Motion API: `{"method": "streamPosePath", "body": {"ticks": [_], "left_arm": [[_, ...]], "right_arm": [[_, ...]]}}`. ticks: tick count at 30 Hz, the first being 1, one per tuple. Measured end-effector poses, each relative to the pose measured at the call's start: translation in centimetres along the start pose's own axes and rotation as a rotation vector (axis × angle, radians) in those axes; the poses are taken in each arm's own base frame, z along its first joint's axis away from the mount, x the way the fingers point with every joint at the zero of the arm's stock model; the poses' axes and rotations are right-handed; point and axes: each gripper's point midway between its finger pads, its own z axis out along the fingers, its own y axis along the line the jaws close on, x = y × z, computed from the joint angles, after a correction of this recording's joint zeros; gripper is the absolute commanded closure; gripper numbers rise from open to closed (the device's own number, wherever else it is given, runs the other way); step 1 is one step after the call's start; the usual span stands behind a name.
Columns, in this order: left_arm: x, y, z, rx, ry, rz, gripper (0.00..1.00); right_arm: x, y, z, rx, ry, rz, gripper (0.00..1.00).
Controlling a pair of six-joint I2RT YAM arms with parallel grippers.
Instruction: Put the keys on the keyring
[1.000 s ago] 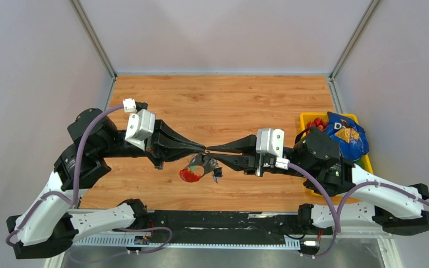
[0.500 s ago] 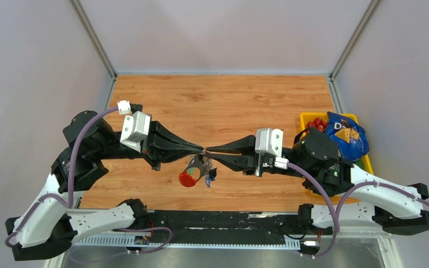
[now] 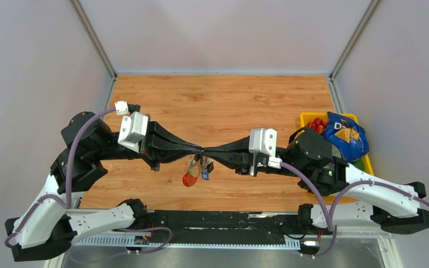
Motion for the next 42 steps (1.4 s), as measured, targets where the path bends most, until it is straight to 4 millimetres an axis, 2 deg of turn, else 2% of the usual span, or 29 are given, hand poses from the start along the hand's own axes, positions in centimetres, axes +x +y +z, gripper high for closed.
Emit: {"method": "streamPosePath", "body": {"ticks": [7, 9, 12, 14, 19, 25, 32, 36, 42], "left_arm": [[-0.1, -0.1, -0.2, -0.004, -0.008, 0.006, 1.0], [0.0, -0.1, -0.2, -0.004, -0.007, 0.005, 0.97], [0.2, -0.1, -0.3, -0.004, 0.003, -0.002, 0.8], [0.6, -0.1, -0.3, -0.007, 0.017, -0.013, 0.72], [1.9, -0.2, -0.8, -0.018, 0.07, -0.044, 0.6], [3.7, -0.3, -1.6, -0.048, 0.142, -0.094, 0.56], [6.1, -0.1, -2.3, -0.083, 0.236, -0.155, 0.55], [8.0, -0.2, -2.6, -0.088, 0.297, -0.194, 0.55], [11.2, -0.4, -2.8, -0.084, 0.388, -0.257, 0.56]], "right_arm": [[-0.1, 0.0, -0.1, 0.0, -0.004, 0.0, 1.0], [0.0, 0.1, -0.2, -0.002, 0.0, 0.002, 1.0], [0.1, 0.1, -0.3, -0.002, 0.014, 0.013, 1.0], [0.5, 0.2, -0.4, -0.001, 0.038, 0.027, 1.0], [1.8, 0.2, -0.6, -0.001, 0.146, 0.076, 1.0], [4.9, 1.2, -0.8, -0.023, 0.3, 0.144, 1.0], [8.6, 3.1, -1.7, -0.076, 0.454, 0.226, 1.0], [9.4, 3.8, -1.9, -0.103, 0.496, 0.273, 1.0], [9.4, 3.9, -1.5, -0.106, 0.505, 0.318, 1.0]]}}
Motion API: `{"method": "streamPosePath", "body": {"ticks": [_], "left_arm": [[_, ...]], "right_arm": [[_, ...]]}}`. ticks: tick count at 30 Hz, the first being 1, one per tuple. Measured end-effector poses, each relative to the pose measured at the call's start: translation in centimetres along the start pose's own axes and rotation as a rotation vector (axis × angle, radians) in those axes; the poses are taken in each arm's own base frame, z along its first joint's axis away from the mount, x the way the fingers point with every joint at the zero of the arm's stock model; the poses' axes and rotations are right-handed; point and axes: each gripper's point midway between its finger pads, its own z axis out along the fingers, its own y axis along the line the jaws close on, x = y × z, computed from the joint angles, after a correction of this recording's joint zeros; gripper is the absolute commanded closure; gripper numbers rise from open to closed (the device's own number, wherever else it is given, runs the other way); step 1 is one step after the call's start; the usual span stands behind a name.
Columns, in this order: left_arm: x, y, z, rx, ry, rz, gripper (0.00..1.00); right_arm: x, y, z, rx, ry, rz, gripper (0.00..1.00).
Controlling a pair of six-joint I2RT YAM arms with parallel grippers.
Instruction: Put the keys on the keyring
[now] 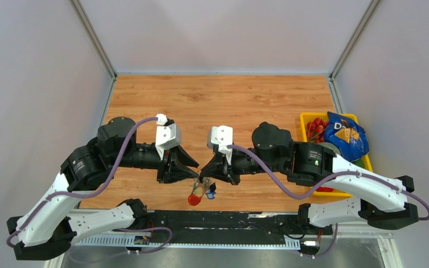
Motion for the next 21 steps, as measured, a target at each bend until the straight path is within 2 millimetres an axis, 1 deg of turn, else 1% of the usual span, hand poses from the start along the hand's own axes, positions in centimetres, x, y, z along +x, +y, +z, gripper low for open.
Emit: {"method": "streamPosePath", "body": {"ticks": [2, 6, 13, 21], "left_arm": [[0.6, 0.1, 0.2, 0.005, 0.017, -0.012, 0.56], [1.1, 0.1, 0.4, 0.006, 0.034, -0.022, 0.57], [1.4, 0.1, 0.3, 0.005, 0.044, -0.026, 0.59], [1.5, 0.2, 0.3, -0.002, 0.046, -0.023, 0.65]], "right_arm": [[-0.1, -0.1, 0.1, 0.001, 0.002, 0.01, 1.0], [0.3, -0.3, 0.4, 0.003, 0.023, 0.024, 1.0], [0.4, -0.6, 0.7, 0.004, 0.031, 0.036, 1.0], [0.8, -0.1, 0.6, -0.027, 0.045, 0.048, 1.0]]}}
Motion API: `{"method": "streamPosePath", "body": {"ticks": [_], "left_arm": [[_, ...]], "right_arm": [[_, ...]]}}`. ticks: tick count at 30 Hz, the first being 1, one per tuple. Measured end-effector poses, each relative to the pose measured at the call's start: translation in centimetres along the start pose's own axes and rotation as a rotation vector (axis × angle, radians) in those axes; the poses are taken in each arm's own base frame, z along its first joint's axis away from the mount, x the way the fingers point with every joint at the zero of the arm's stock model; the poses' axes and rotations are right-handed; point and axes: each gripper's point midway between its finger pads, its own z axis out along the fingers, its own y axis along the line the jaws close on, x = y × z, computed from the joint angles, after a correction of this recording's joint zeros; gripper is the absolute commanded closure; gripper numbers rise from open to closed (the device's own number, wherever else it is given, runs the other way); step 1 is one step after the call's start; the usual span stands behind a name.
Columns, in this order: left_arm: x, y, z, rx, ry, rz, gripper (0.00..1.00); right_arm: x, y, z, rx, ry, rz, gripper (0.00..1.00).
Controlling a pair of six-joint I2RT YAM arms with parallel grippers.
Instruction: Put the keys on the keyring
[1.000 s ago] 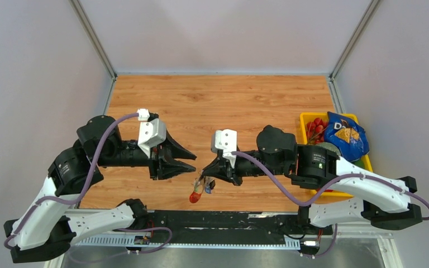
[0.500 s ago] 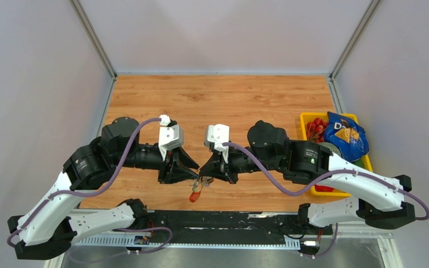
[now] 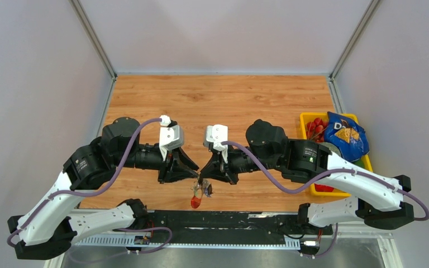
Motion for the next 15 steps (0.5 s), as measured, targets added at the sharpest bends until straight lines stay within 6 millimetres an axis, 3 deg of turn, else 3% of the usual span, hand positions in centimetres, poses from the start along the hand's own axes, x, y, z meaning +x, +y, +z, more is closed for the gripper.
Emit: {"method": "streamPosePath", "body": {"ticks": [15], "left_arm": [[0.01, -0.33, -0.4, 0.009, -0.006, 0.024, 0.67]], "right_arm": [[0.37, 0.47, 0.25, -0.044, 0.015, 0.013, 1.0]]}}
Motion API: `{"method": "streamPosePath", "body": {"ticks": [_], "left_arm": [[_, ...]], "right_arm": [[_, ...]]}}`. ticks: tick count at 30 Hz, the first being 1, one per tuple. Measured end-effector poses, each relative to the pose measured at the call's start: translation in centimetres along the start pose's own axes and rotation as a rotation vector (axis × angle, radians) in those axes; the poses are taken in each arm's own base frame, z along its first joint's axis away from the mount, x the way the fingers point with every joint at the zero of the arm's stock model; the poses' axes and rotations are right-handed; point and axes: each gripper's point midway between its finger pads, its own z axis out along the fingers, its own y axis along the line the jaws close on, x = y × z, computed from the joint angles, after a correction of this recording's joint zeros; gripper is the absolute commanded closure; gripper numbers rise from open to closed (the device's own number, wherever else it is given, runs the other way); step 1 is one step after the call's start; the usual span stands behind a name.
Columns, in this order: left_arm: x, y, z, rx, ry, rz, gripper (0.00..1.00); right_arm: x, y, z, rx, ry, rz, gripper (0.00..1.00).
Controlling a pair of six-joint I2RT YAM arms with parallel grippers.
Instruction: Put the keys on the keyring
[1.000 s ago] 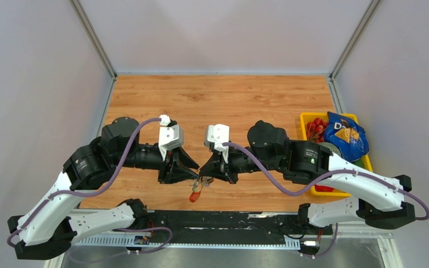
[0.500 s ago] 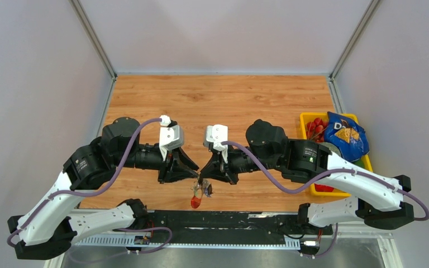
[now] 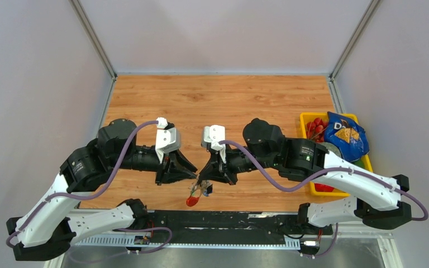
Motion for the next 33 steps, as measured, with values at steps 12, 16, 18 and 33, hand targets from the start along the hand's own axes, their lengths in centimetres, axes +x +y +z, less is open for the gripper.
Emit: {"method": "streamPosePath", "body": {"ticks": [12, 16, 18, 33], "left_arm": [[0.0, -0.9, -0.7, 0.029, -0.022, 0.019, 0.69], [0.4, -0.8, -0.5, 0.029, -0.011, 0.013, 0.68], [0.4, -0.7, -0.4, 0.027, -0.01, 0.013, 0.68], [0.4, -0.8, -0.6, 0.024, -0.015, 0.019, 0.73]], "right_arm": [[0.1, 0.0, 0.6, -0.015, 0.015, 0.008, 1.0], [-0.5, 0.2, 0.4, -0.021, 0.0, 0.004, 1.0], [-0.7, 0.2, 0.3, -0.024, -0.005, 0.003, 1.0], [-0.1, 0.0, 1.4, -0.035, 0.023, 0.014, 1.0]]}}
